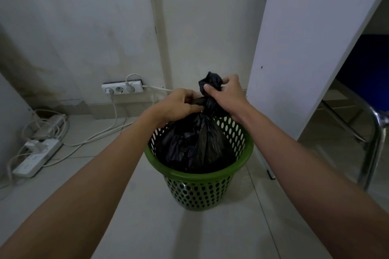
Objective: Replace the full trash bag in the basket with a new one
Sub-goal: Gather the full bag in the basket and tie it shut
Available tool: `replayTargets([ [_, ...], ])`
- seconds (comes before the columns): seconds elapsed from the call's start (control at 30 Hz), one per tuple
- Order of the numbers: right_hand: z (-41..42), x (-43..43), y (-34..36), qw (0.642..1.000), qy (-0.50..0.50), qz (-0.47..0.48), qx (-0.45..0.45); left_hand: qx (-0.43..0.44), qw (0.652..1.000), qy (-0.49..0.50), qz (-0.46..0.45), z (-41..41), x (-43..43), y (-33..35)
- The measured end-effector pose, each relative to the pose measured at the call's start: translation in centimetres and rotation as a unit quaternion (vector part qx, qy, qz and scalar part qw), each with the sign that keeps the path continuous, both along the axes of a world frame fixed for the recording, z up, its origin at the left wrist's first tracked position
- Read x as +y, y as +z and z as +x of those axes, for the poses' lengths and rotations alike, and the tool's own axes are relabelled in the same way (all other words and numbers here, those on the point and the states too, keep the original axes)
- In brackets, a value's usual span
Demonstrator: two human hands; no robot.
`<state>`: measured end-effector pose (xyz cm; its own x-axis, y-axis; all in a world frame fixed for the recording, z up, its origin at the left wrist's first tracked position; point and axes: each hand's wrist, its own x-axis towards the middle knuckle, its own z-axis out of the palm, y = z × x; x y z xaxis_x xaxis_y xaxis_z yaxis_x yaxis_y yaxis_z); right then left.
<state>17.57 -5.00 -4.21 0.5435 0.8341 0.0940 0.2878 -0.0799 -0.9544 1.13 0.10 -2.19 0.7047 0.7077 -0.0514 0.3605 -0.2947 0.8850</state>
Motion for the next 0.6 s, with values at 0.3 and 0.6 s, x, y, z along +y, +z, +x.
replayTargets([
  [0.3, -1.1, -0.6, 1.1, 0.991, 0.082, -0.034, -0.096, -0.155, 0.981, 0.108, 0.051, 1.1, 0.1, -1.6],
  [0.6, -0.3, -1.5, 1.6, 0.985, 0.173, -0.006, 0.015, -0.171, 0.976, 0.131, 0.042, 1.2, 0.7, -1.5],
])
